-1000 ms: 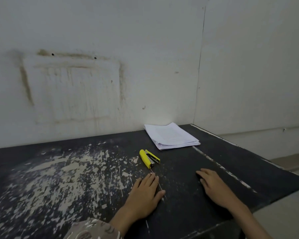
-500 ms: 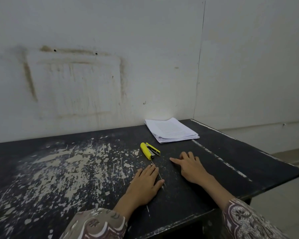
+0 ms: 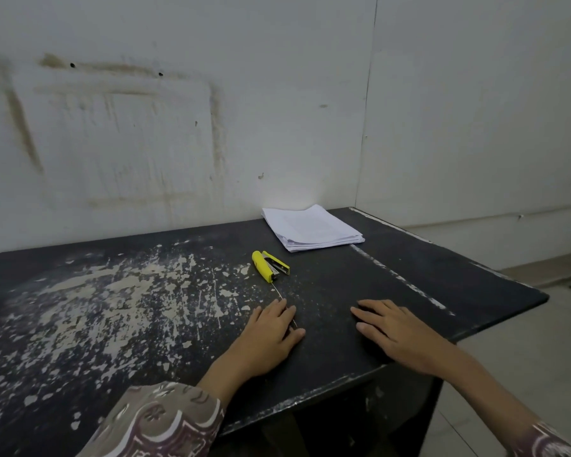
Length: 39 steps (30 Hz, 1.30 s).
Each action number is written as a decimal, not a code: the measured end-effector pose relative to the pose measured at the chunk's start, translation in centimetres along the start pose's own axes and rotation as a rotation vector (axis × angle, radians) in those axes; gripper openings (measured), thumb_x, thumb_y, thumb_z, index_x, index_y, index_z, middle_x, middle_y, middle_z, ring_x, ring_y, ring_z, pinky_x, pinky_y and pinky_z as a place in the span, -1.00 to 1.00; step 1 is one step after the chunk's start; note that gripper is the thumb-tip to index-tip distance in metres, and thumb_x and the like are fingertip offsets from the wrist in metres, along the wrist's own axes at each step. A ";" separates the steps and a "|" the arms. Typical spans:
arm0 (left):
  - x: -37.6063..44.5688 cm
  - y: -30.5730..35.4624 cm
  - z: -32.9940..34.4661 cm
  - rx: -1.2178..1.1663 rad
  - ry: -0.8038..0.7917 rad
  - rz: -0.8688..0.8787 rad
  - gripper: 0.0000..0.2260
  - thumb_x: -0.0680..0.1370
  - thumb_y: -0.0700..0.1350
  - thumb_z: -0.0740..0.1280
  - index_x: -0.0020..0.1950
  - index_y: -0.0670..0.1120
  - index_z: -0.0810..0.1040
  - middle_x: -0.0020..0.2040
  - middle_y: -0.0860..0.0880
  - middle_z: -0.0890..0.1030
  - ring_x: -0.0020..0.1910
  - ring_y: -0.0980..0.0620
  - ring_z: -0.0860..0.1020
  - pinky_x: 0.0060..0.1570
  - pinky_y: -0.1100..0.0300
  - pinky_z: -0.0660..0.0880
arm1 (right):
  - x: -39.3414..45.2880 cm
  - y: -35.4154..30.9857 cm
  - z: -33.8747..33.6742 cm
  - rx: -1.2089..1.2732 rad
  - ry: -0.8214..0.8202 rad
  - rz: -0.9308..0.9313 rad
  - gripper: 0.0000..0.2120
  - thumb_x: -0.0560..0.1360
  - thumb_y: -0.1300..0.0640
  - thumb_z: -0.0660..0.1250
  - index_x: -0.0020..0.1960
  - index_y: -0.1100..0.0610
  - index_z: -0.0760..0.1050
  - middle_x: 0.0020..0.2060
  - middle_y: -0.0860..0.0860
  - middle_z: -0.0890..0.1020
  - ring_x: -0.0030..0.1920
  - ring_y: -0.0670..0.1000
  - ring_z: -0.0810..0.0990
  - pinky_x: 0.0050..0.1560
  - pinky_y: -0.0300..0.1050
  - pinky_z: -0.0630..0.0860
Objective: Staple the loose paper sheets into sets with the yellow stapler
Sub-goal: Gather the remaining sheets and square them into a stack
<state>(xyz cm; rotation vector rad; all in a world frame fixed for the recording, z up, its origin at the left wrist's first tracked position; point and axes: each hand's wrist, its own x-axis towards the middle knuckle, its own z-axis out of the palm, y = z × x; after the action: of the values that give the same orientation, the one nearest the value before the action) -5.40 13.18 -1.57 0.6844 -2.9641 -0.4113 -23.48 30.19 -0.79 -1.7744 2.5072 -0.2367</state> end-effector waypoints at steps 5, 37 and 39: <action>-0.9 4.0 0.9 -0.027 -0.072 0.058 -0.43 0.60 0.15 0.02 0.53 -0.07 -0.03 0.55 -0.03 -0.08 0.52 0.05 -0.15 0.50 0.02 -0.18 | -3.4 2.0 0.9 0.051 0.070 -0.032 0.01 0.19 -0.58 -0.42 0.49 -0.13 0.08 0.47 -0.21 0.12 0.45 -0.21 0.04 0.38 -0.30 -0.02; -0.5 15.5 10.6 -0.078 0.237 0.629 -0.75 0.59 -0.06 0.12 0.19 -0.10 0.45 0.14 -0.04 0.46 0.13 0.02 0.37 0.10 0.15 0.35 | -11.3 6.4 14.1 0.901 0.859 0.372 -0.78 0.38 0.38 0.41 -0.14 0.07 0.64 -0.24 -0.13 0.69 -0.18 -0.15 0.65 -0.13 -0.33 0.56; 0.2 15.8 12.6 -0.072 0.117 0.601 -0.73 0.60 -0.06 0.13 0.23 -0.12 0.43 0.17 -0.06 0.45 0.16 -0.01 0.35 0.16 0.10 0.33 | -11.9 8.0 17.0 0.859 0.779 0.471 -0.81 0.38 0.38 0.41 -0.15 0.11 0.65 -0.30 -0.13 0.69 -0.20 -0.19 0.64 -0.16 -0.39 0.53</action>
<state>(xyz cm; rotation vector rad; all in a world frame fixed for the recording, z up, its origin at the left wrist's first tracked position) -13.85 29.80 -9.35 -0.1925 -2.8320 -0.4001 -24.56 42.42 -19.31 -0.7887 2.4448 -1.8897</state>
